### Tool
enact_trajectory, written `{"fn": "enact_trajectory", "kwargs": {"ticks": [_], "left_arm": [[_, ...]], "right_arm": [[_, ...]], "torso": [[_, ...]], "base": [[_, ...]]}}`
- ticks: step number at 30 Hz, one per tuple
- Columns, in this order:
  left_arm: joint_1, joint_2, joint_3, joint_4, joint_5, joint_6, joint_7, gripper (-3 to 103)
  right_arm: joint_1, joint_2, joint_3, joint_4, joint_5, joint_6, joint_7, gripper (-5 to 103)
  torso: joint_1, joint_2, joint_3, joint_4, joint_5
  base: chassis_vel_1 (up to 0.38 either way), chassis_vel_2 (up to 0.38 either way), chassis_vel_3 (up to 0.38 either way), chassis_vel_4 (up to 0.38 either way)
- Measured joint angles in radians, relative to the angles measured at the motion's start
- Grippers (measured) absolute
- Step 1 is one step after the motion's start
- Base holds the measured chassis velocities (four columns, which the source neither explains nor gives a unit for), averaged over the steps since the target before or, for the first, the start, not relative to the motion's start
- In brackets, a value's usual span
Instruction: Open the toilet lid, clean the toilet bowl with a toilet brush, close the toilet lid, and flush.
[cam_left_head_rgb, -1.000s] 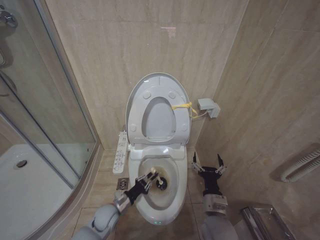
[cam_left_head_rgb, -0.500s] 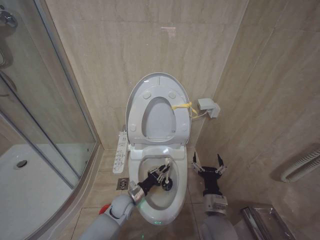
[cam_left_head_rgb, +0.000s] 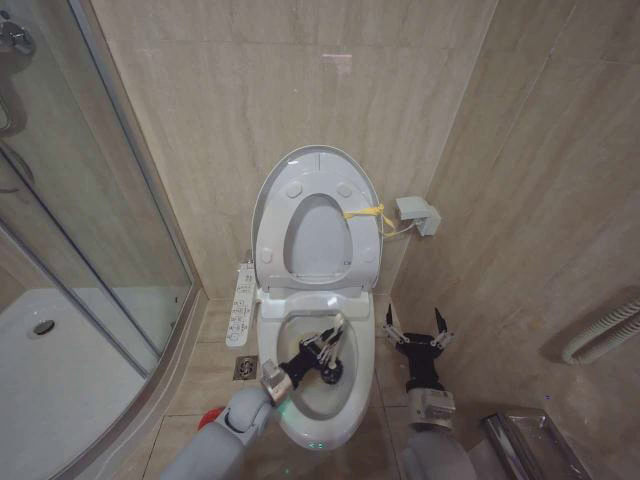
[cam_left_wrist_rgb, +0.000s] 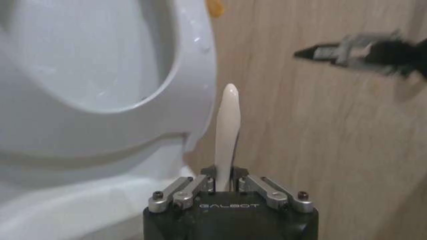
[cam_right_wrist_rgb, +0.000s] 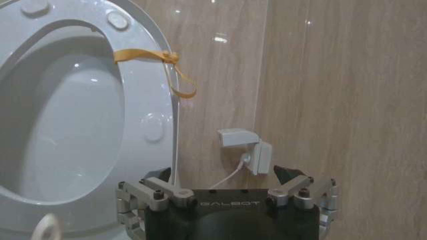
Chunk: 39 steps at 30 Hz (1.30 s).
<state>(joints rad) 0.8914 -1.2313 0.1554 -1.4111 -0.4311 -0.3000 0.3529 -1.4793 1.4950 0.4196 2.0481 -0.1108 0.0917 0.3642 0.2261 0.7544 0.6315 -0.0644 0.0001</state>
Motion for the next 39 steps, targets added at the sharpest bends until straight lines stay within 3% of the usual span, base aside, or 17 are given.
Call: {"fn": "enact_trajectory", "kwargs": {"ticks": [13,25,31,39], "left_arm": [[0.017,0.004,-0.024,0.069,0.029,-0.031,0.01,16],[0.042,-0.012,0.009,-0.053,0.028,-0.011,-0.005,16],[0.025,-0.001,-0.024,0.047,0.04,-0.04,0.013,16],[-0.016,-0.027,-0.009,0.063,0.041,-0.041,0.01,16]], "right_arm": [[0.0,0.0,0.0,0.0,0.0,0.0,0.0,100],[0.0,0.0,0.0,0.0,0.0,0.0,0.0,100],[0.0,0.0,0.0,0.0,0.0,0.0,0.0,100],[0.0,0.0,0.0,0.0,0.0,0.0,0.0,100]], "torso": [[0.0,0.0,0.0,0.0006,0.0],[0.0,0.0,0.0,0.0005,0.0],[0.0,0.0,0.0,0.0005,-0.0001],[0.0,0.0,0.0,0.0001,-0.0001]], "base": [[0.0,0.0,0.0,0.0],[0.0,0.0,0.0,0.0],[0.0,0.0,0.0,0.0],[0.0,0.0,0.0,0.0]]}}
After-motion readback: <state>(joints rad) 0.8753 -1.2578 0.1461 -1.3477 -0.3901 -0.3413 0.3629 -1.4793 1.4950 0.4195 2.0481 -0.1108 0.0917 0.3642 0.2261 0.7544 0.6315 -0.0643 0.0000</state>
